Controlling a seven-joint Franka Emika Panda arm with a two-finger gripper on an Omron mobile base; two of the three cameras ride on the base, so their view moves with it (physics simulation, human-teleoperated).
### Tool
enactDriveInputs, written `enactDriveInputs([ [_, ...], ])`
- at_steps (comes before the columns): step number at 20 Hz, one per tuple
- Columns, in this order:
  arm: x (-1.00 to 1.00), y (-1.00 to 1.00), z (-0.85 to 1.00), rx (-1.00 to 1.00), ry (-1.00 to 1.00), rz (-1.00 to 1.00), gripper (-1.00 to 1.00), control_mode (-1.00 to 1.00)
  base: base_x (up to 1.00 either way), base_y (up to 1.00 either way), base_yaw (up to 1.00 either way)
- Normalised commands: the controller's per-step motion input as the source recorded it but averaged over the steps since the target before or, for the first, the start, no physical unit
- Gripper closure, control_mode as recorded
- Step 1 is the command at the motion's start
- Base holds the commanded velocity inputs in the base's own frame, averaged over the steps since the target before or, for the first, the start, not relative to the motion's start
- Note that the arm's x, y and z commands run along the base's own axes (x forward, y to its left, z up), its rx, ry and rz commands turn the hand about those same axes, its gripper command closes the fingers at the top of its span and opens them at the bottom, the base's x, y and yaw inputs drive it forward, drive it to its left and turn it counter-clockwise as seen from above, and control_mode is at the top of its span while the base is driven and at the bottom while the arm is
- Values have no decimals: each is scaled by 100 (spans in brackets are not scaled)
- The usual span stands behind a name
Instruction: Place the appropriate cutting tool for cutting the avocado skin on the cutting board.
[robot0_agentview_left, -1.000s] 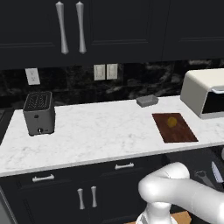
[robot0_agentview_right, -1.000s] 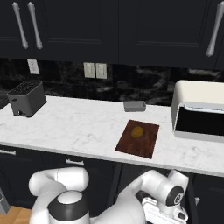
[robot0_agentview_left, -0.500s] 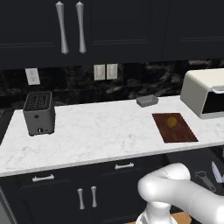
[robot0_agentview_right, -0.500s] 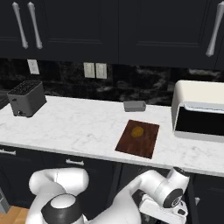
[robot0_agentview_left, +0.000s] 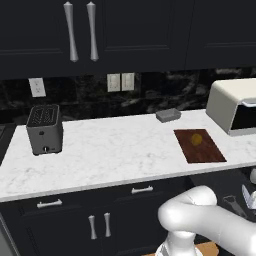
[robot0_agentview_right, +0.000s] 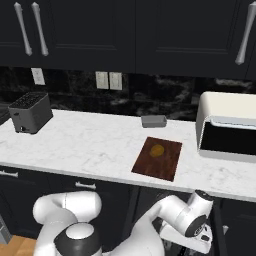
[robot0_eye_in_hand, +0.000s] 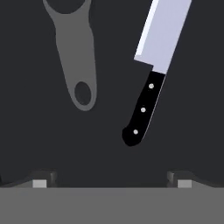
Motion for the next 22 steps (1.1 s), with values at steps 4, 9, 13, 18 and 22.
enactDriveInputs([
  [4, 36, -18, -29, 0, 8, -1, -100, -100, 0, 0, 0],
  [9, 1, -26, -48, 1, 0, -2, -100, -100, 0, 0, 0],
  [13, 15, -6, -38, 1, 1, 0, -100, -100, 0, 0, 0],
  [18, 16, 0, -31, 0, 7, 0, -100, -100, 0, 0, 0],
  [22, -2, 18, -57, 0, 5, 0, 100, -100, 0, 0, 0],
])
